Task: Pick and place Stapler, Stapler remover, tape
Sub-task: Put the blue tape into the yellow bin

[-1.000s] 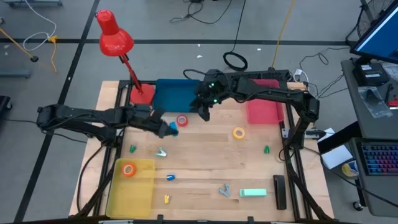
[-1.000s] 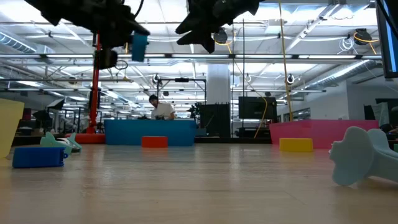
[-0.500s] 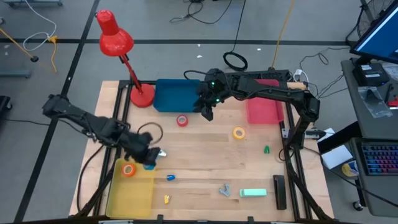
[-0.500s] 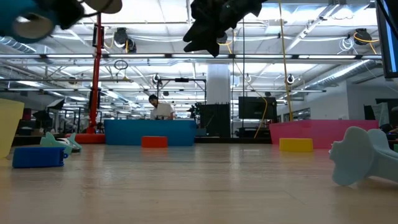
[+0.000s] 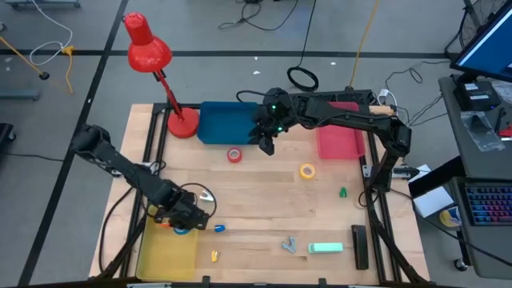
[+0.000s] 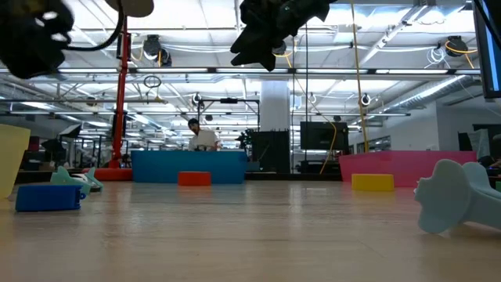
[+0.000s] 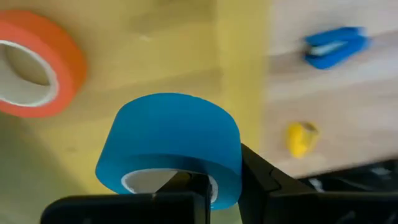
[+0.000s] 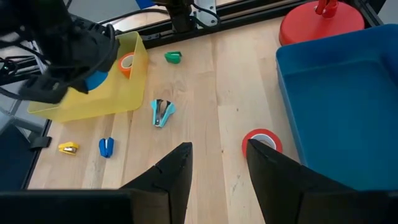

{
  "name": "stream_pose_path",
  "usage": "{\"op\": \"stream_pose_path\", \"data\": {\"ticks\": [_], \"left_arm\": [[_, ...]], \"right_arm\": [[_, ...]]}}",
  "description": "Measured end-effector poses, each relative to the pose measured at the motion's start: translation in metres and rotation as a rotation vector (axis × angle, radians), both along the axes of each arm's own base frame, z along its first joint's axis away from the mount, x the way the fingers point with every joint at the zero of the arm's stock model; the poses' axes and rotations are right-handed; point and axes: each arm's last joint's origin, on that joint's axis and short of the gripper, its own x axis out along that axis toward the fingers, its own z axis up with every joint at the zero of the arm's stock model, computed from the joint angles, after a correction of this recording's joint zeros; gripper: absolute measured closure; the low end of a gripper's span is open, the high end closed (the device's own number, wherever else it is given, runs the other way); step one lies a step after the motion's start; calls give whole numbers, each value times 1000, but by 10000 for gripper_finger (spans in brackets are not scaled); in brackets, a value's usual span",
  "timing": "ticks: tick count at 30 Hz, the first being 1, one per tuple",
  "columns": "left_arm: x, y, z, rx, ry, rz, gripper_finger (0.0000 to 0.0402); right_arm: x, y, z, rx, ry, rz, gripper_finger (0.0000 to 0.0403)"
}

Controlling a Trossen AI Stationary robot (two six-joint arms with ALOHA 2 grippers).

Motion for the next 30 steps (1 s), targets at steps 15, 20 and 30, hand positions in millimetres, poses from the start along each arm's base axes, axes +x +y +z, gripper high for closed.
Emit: {"op": "stream_pose_path", "data": {"ticks": [15,20,30], "left_arm": [[-9,15,-29,40,71,-87,363],[-5,24,-38,25,24,-97,363],[-8,31,-49,14,28,-117,363]], "right_arm": [[-1,-2,0,-40,-10,23,259],[-2,-5,0,-43,-10,16,262],[-2,-6,0,-43,-10,13,262]]}}
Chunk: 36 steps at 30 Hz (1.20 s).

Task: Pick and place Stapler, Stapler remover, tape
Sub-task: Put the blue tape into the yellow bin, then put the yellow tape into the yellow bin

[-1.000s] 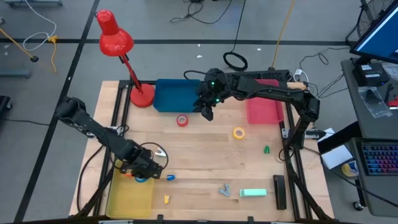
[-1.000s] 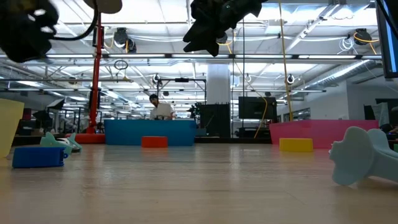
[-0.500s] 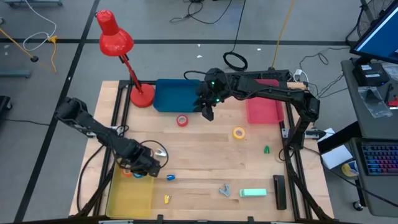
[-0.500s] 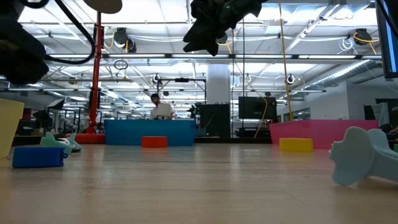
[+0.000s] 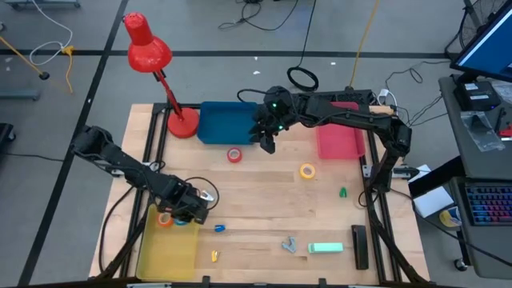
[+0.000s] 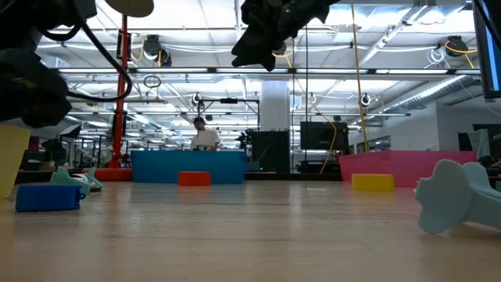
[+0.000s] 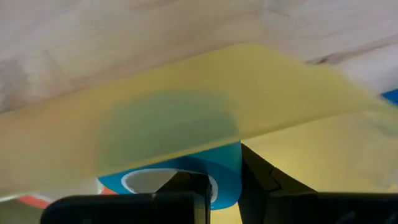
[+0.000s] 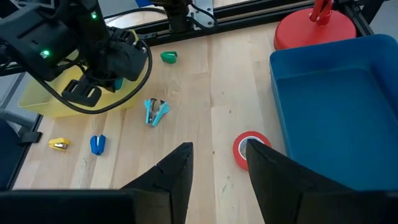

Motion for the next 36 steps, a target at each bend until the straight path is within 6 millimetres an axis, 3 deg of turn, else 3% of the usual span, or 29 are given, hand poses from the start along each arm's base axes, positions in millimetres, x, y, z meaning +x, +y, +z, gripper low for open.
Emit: {"op": "stream_pose_path", "data": {"ticks": [3,11,17,21,25,32,36], "left_arm": [[0,0,0,0,-2,-5,355],[0,0,0,8,-5,-20,234],[0,1,3,6,-16,-13,183],[4,3,22,41,-129,9,174],[5,8,54,159,-354,65,173],[-13,22,98,373,-687,142,172],[-23,28,111,456,-798,186,172]], "right_arm": [[1,0,1,-3,-10,0,261],[2,-1,3,-13,-41,0,263],[2,-1,3,-14,-40,1,263],[2,1,3,-58,-43,36,263],[6,13,3,-140,-56,120,265],[19,55,-4,-623,11,219,268],[32,67,-18,-751,42,269,270]]}}
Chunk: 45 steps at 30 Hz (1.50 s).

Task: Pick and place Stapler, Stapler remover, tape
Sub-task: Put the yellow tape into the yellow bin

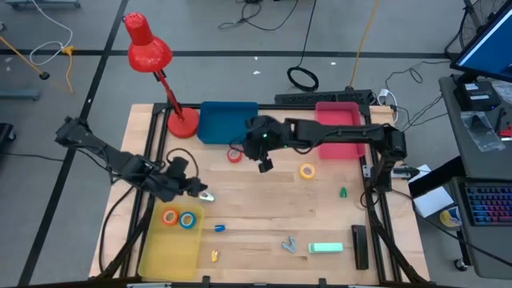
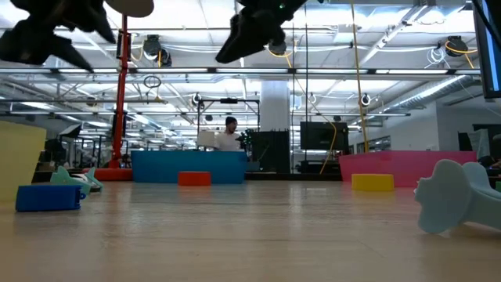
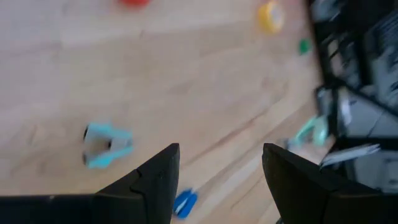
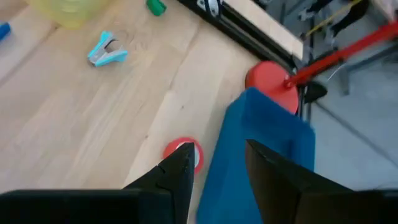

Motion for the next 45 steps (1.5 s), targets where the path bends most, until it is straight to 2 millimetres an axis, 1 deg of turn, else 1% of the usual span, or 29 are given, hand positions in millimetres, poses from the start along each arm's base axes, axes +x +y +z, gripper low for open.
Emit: {"op": "stream_pose_path", "data": {"ticks": [4,7,10,13,15,17,20,22,24,27,32,39,42,45], "left_arm": [[-4,1,5,37,-48,17,172],[-3,-1,4,42,-49,7,172],[-2,-1,5,60,-60,-1,172],[-2,0,10,108,-115,6,172],[-2,1,16,146,-168,8,172],[-2,3,22,188,-222,9,172],[-3,5,32,249,-304,16,172],[-4,6,38,288,-347,18,172],[-5,7,45,315,-394,23,172],[-6,8,52,354,-436,17,172],[-7,9,56,390,-459,13,172],[-7,9,56,398,-454,15,172],[-5,10,55,394,-451,24,172],[2,11,51,412,-421,40,172]], "right_arm": [[6,-1,-15,16,49,-6,275],[6,-5,-19,22,65,-9,279],[7,-9,-21,66,60,46,284],[18,-15,-33,87,40,79,288],[21,-18,-47,94,81,88,291],[32,-21,-59,79,60,94,293],[36,-22,-79,85,126,94,293],[44,-23,-93,76,119,102,293],[44,-23,-106,82,167,102,293],[51,-25,-118,59,159,90,293],[52,-31,-134,93,198,55,293],[50,-46,-135,151,186,-58,293],[40,-47,-119,153,216,-157,293],[23,-44,-94,219,263,-239,293]]}}
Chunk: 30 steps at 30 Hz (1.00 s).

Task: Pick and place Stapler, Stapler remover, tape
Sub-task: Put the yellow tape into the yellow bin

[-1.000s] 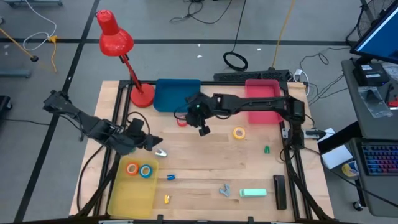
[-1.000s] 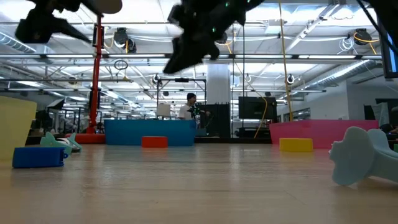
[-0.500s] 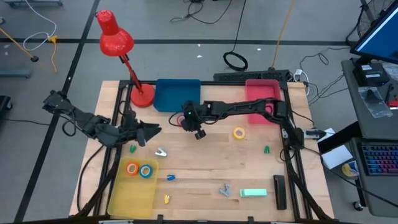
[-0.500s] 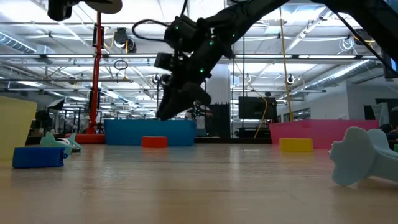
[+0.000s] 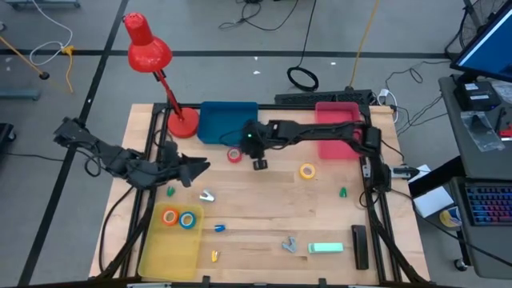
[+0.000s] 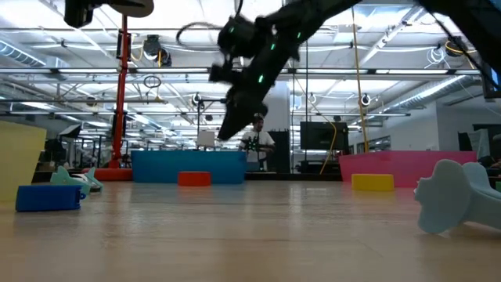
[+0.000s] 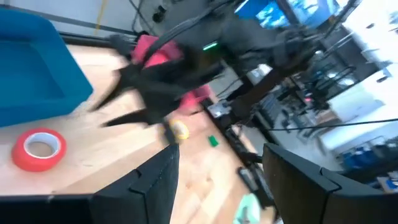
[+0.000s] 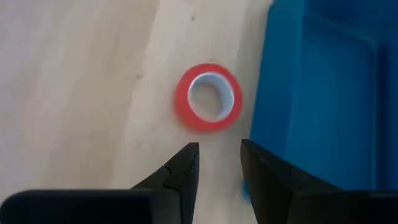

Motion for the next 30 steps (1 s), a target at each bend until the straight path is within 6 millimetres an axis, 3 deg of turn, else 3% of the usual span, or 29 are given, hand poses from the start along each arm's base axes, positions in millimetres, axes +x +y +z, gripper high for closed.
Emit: {"op": "stream_pose_path", "data": {"ticks": [7,11,18,22,30], "left_arm": [[23,13,-13,4,102,-24,172],[30,21,-17,-18,133,-55,172],[32,27,-17,-24,147,-85,172],[32,28,-17,-7,149,-89,172],[34,32,-16,-4,138,-75,172]], "right_arm": [[-56,10,27,208,316,-305,293],[-84,12,33,227,463,-480,293],[-140,17,11,209,594,-673,293],[-171,20,-6,229,577,-733,293],[-196,24,-18,314,430,-762,293]]}}
